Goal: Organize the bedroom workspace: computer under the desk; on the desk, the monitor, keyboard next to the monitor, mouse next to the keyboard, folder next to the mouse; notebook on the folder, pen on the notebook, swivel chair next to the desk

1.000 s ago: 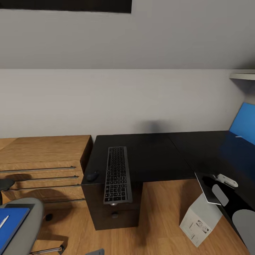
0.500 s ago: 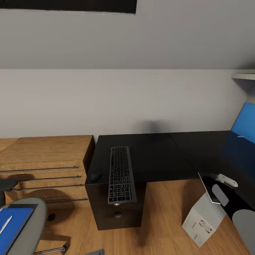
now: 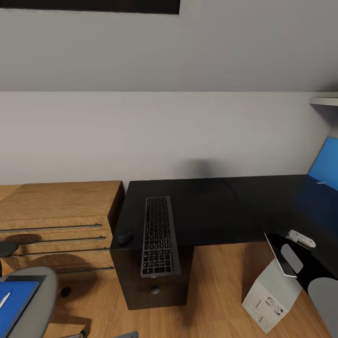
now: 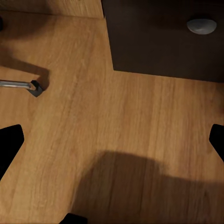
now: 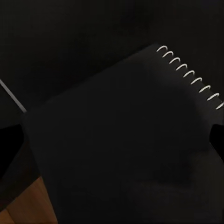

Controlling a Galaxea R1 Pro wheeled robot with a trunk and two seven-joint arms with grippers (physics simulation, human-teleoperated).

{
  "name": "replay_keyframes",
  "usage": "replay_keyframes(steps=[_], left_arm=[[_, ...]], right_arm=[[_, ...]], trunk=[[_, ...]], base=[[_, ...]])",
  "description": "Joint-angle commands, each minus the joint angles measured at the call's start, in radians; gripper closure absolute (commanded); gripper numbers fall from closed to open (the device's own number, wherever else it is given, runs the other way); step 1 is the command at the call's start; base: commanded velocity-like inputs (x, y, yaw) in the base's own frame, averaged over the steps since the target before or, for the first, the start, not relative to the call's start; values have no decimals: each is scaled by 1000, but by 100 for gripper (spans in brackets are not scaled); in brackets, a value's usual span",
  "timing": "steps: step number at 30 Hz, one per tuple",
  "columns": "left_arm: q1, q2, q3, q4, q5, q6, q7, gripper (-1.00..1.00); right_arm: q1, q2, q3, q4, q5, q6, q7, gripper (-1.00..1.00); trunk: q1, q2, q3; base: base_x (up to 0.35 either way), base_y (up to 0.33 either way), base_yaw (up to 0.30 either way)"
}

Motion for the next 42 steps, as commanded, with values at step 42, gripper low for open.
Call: replay_keyframes(steps=[42], left_arm=[[-1,-1,-7,1,14,-5,16,-100]], right_arm=[[0,0,3,-8,-2,-2,-2,-100]], trunk=[[-92,167,74]], base=[[18,-39,0]])
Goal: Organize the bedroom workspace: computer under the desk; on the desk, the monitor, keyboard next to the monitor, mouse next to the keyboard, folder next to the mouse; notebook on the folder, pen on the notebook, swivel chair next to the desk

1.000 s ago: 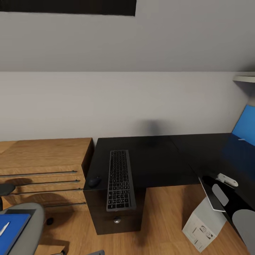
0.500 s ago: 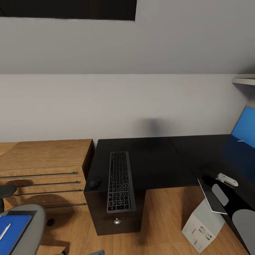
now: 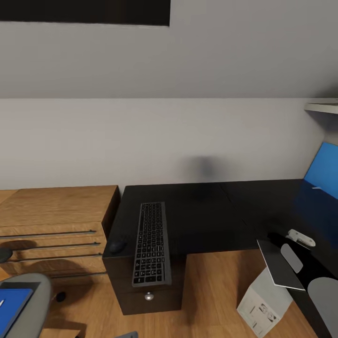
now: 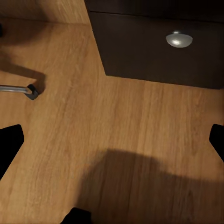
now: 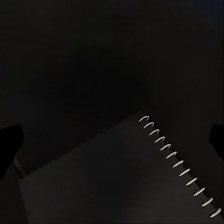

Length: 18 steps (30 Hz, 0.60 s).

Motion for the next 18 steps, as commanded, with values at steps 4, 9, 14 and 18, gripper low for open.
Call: replay_keyframes(steps=[4,9,14,18], left_arm=[[-1,0,-7,-3,6,-8,7,-100],[-2,-1,-7,-16,6,-9,6,-100],[-2,-1,-6,-32,6,-10,6,-100],[-2,-1,-6,-34,6,-10,6,-100]], right_arm=[[0,0,-1,1,-6,6,-5,-100],[0,-4,-4,5,-7,17,-10,-100],[0,-20,-8,19,-11,47,-14,-100],[0,-24,-10,27,-12,66,-14,-100]], trunk=[[0,-1,-1],[0,-1,-1],[19,-36,-17],[35,-64,-29]], base=[[7,-15,0],[1,-3,0],[0,0,0],[0,0,0]])
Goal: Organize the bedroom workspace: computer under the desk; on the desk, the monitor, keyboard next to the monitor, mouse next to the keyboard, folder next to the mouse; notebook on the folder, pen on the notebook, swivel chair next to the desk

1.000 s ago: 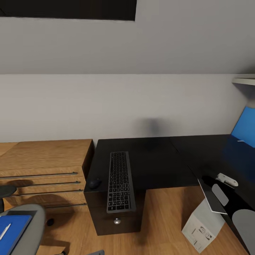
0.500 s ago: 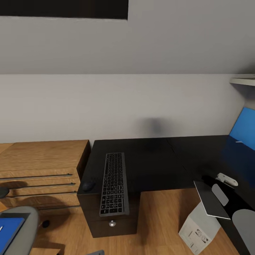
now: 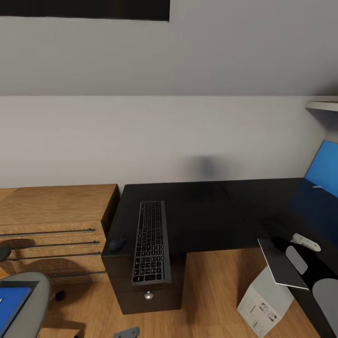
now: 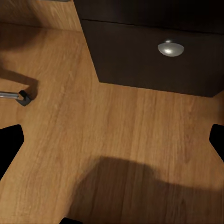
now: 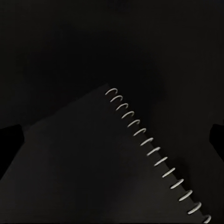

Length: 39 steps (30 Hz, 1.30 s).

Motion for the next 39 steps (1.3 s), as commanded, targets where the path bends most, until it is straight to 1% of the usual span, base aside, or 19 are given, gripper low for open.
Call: replay_keyframes(steps=[1,7,13,19,39], left_arm=[[-1,1,-6,0,10,-7,6,-100],[-1,1,-6,0,10,-7,5,-100],[-1,1,-6,0,10,-6,5,-100],[-1,1,-6,1,10,-6,6,-100],[-1,5,-4,6,15,-5,0,-100]], right_arm=[[0,-1,0,-2,-8,7,-5,-100],[0,-6,-1,1,-9,12,-5,-100],[0,-7,-2,1,-10,15,-5,-100],[0,-6,-3,1,-10,16,-4,-100],[0,-6,-3,1,-11,17,-3,-100]], trunk=[[4,-8,-4],[27,-50,-23],[27,-50,-23],[50,-92,-42],[50,-92,-42]], base=[[0,0,0],[0,0,0],[0,0,0],[0,0,0],[0,0,0]])
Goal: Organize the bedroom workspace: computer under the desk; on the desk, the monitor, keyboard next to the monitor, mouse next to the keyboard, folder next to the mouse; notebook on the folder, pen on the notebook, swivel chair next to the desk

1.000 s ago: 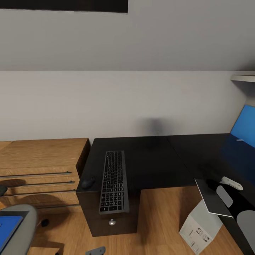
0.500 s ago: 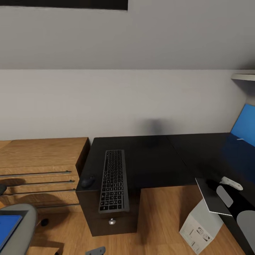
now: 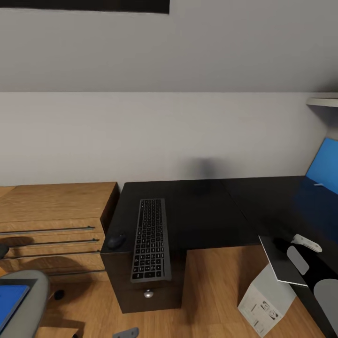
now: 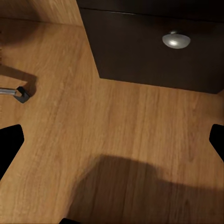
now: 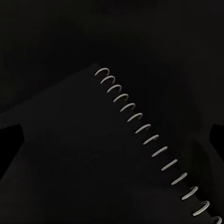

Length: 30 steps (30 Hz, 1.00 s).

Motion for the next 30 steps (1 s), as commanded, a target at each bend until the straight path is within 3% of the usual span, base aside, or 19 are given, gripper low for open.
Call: replay_keyframes(steps=[1,30], left_arm=[[-1,1,-6,0,11,-7,6,-100],[-1,1,-9,2,10,-7,8,-100]], right_arm=[[0,0,0,-3,-8,5,-5,-100],[0,1,0,-3,-8,5,-6,-100]], trunk=[[0,-1,-1],[0,-1,-1]], base=[[0,0,0],[-28,65,0]])
